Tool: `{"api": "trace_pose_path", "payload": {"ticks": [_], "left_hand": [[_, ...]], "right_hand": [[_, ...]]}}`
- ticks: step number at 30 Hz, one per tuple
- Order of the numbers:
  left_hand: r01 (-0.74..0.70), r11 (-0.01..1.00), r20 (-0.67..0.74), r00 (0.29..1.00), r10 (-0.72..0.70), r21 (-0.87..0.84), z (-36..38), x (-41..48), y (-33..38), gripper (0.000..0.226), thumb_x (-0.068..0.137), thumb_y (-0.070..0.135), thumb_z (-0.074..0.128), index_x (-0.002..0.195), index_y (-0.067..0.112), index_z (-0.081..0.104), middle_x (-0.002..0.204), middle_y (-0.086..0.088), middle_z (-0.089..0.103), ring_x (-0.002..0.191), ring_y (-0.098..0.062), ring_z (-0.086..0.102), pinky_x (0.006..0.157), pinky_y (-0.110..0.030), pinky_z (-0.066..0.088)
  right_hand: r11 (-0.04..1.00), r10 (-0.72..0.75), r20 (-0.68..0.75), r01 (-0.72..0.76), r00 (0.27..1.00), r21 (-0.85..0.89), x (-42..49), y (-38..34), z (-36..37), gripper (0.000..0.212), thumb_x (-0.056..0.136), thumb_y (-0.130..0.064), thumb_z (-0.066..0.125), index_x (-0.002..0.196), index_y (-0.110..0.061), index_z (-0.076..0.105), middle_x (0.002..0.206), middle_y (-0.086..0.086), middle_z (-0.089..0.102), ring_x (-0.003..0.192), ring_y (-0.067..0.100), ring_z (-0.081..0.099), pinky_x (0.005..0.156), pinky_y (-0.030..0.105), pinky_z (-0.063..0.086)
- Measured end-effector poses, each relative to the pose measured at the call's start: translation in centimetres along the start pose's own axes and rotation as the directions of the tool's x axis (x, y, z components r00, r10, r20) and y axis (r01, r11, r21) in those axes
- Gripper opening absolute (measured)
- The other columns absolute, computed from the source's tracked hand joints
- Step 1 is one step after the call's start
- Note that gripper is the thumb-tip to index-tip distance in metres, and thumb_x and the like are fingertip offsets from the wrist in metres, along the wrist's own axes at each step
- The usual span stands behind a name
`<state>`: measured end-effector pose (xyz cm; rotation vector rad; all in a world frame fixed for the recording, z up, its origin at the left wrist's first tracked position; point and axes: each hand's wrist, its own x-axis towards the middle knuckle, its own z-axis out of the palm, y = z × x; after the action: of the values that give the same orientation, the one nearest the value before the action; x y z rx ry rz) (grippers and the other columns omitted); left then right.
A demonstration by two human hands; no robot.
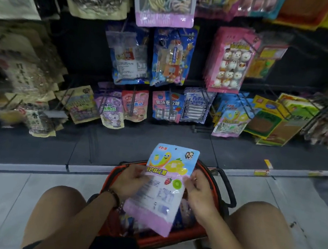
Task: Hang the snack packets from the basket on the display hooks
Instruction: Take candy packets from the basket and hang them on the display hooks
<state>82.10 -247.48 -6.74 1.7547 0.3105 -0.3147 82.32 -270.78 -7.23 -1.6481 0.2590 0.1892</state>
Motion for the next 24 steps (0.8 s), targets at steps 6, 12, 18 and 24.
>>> {"api": "trace_pose_path", "payload": {"ticks": [6, 12, 18, 24], "left_hand": [[-0.031, 0.942, 0.063, 0.996, 0.056, -0.335, -0.3, -1.9, 2.6, 0.032, 0.087, 0.016, 0.081, 0.118, 0.01, 0.077, 0.12, -0.015, 0.078, 0.11, -0.035, 0.075, 0.094, -0.047, 0.062], [-0.203, 0.953, -0.091, 0.978, 0.187, -0.226, -0.1, -2.4, 7.3, 0.019, 0.092, 0.016, 0.078, 0.11, 0.024, 0.078, 0.112, -0.004, 0.081, 0.102, -0.026, 0.078, 0.088, -0.044, 0.062], [-0.239, 0.941, -0.142, 0.967, 0.209, -0.239, -0.2, -2.4, 9.7, 0.023, 0.093, 0.012, 0.078, 0.115, 0.017, 0.075, 0.112, -0.004, 0.081, 0.103, -0.027, 0.078, 0.086, -0.044, 0.063], [-0.16, 0.987, -0.378, 0.912, 0.159, 0.028, 0.6, -3.9, 12.8, 0.084, 0.077, 0.033, 0.093, 0.143, 0.025, 0.04, 0.144, -0.004, 0.05, 0.124, -0.021, 0.059, 0.103, -0.044, 0.054]], "right_hand": [[0.979, -0.009, -0.043, 0.017, 0.999, 0.202, 0.4, -4.4, -1.2, 0.011, 0.103, -0.013, 0.067, 0.106, -0.004, 0.072, 0.101, 0.02, 0.079, 0.091, 0.029, 0.074, 0.085, 0.043, 0.058], [0.966, 0.009, 0.124, -0.041, 0.992, 0.257, 1.0, -7.2, -2.8, 0.017, 0.101, -0.007, 0.068, 0.113, 0.001, 0.075, 0.112, 0.022, 0.079, 0.105, 0.042, 0.076, 0.096, 0.058, 0.058], [0.962, -0.045, 0.15, 0.002, 0.988, 0.272, 2.0, -10.3, -3.0, 0.018, 0.1, -0.009, 0.07, 0.115, -0.001, 0.075, 0.112, 0.022, 0.079, 0.107, 0.046, 0.075, 0.095, 0.062, 0.06], [0.959, -0.128, 0.083, 0.101, 0.988, 0.266, 2.5, -12.7, -2.4, 0.014, 0.098, -0.003, 0.071, 0.111, -0.004, 0.076, 0.109, 0.018, 0.081, 0.106, 0.045, 0.075, 0.097, 0.066, 0.057]]}}
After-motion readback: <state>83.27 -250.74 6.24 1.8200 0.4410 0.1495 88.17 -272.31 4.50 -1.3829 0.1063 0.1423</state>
